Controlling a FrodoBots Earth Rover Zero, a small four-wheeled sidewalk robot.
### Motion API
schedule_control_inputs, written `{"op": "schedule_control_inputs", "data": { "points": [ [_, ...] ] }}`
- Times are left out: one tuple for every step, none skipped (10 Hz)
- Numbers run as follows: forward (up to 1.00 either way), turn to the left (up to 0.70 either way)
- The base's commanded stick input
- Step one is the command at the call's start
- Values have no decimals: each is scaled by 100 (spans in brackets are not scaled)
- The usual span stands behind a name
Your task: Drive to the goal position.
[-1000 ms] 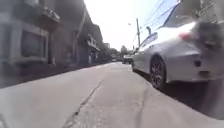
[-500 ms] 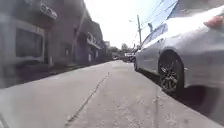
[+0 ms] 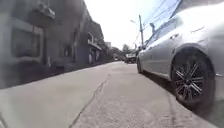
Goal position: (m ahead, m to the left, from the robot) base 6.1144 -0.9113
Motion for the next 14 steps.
{"op": "schedule_control_inputs", "data": {
  "points": [
    [85,-12],
    [85,-8],
    [85,-5],
    [85,-8],
    [85,-10],
    [85,-18],
    [85,-17],
    [85,-4],
    [85,-1],
    [85,-1],
    [85,0],
    [85,0],
    [85,0],
    [85,0]
  ]
}}
